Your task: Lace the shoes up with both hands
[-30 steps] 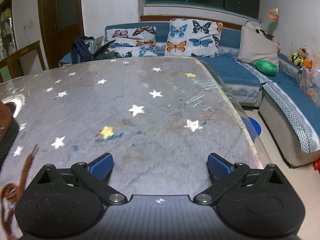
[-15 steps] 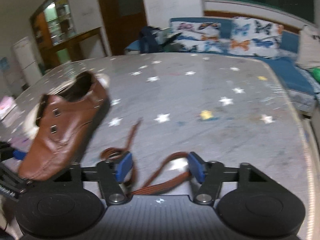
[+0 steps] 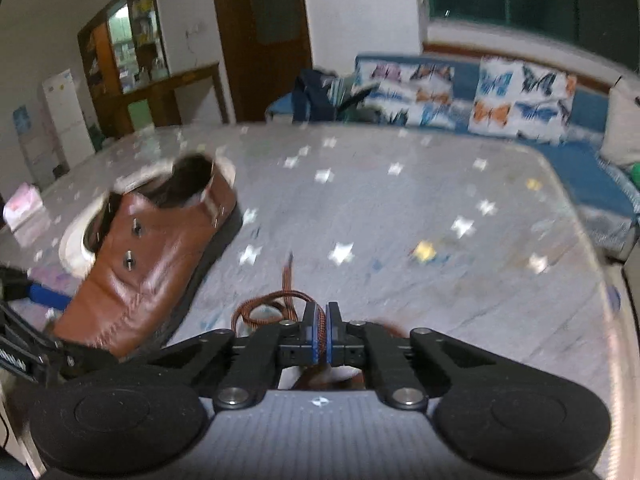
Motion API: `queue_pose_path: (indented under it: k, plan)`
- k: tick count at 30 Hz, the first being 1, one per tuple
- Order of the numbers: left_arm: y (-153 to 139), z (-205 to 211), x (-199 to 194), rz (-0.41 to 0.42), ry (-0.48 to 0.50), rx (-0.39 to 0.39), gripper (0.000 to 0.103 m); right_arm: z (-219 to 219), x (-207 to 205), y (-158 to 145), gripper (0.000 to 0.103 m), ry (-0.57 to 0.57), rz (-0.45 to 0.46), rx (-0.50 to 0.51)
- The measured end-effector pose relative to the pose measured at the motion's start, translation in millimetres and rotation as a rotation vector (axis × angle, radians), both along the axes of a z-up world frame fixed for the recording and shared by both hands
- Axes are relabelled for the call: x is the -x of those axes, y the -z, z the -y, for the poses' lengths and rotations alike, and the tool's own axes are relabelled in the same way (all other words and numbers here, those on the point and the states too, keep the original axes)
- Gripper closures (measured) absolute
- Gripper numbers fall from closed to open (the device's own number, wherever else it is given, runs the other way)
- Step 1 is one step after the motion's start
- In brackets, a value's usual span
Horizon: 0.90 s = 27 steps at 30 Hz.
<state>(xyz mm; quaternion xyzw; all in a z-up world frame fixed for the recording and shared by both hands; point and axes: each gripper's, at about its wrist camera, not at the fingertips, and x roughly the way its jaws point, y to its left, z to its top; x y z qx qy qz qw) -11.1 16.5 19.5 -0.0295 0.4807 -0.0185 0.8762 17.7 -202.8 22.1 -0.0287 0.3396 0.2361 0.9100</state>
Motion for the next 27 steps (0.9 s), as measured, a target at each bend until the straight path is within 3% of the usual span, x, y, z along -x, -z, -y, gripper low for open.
queue_pose_path:
  k: [13,19,27]
  plan:
    - [-10,1,5,0.035,-0.001,-0.023,0.0,10,6,-74,0.1,0.023,0.271,-0.079]
    - [-12,-1,5,0.04,-0.009,-0.018,0.0,10,18,-83,0.1,-0.02,0.295,-0.06]
    - [-12,3,3,0.039,0.014,-0.021,0.0,34,15,-108,0.1,0.098,0.384,-0.056]
